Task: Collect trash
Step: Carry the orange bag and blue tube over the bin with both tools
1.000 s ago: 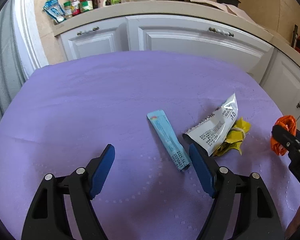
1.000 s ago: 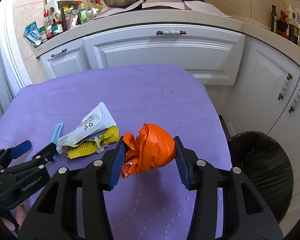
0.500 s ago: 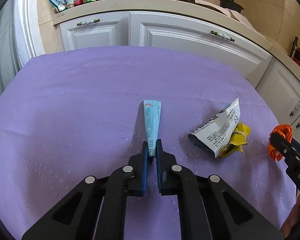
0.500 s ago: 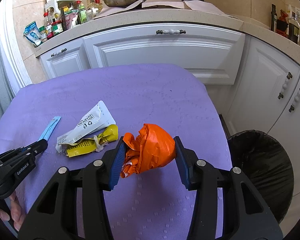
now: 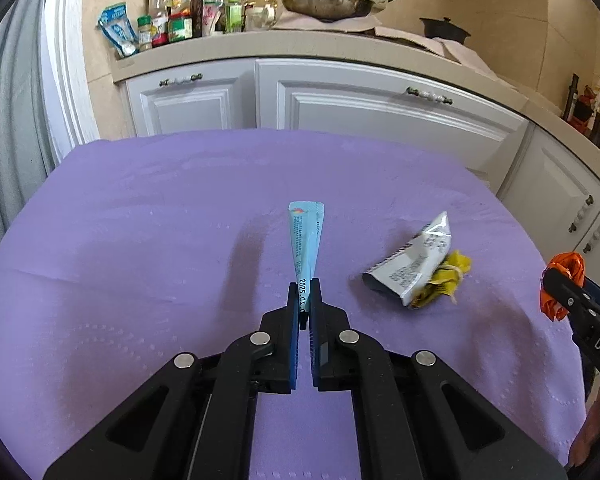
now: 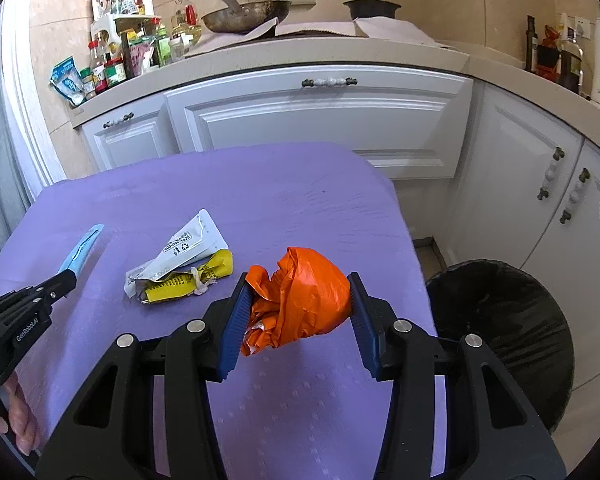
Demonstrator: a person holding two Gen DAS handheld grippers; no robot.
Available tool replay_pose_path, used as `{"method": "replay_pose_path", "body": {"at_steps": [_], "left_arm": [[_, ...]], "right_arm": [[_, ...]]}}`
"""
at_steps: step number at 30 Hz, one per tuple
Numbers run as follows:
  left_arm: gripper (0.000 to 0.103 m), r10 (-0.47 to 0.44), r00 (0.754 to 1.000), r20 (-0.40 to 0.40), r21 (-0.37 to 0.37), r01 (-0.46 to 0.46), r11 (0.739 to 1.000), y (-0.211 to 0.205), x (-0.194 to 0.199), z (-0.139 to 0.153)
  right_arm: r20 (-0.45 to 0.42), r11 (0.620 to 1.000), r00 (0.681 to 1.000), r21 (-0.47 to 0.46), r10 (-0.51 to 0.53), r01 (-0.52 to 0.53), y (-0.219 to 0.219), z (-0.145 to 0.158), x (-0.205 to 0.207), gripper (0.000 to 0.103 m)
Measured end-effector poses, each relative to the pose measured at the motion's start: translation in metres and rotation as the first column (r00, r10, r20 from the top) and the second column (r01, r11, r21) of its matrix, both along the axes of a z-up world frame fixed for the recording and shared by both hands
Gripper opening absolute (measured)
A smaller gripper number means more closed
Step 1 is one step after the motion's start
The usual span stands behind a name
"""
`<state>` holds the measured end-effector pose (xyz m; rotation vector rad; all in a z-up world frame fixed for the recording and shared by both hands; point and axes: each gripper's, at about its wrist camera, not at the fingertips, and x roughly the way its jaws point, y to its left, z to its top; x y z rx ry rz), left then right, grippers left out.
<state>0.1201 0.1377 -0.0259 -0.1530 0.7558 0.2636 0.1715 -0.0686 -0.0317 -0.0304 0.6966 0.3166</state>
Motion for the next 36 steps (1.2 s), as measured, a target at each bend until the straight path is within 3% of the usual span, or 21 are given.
{"method": "replay_pose_path", "body": {"at_steps": [12,24,36], "left_arm": [[0.005,-0.152,0.985,0.078,0.011,0.151,0.988,-0.058,-0.017,0.022],[0.005,-0.371,0.922,0.115,0.016,0.371,0.928,-0.158,-0.024,0.021],[0.005,-0.486,0.87,0.079,0.059,0.482,0.874,-0.236,-0.033,0.0]], "right_arm": [[0.109,0.995,0.99,-0.037,-0.088,0.093,-0.054,0.018,-0.041,0.046],[0.128,0.965,0.96,-0.05,-0.248,0.256,-0.139,0.013,-0.064,0.046],[0.112,0.947,0.943,-0.041,-0.314,0.32,-0.194,-0.004,-0.072,0.046]]}}
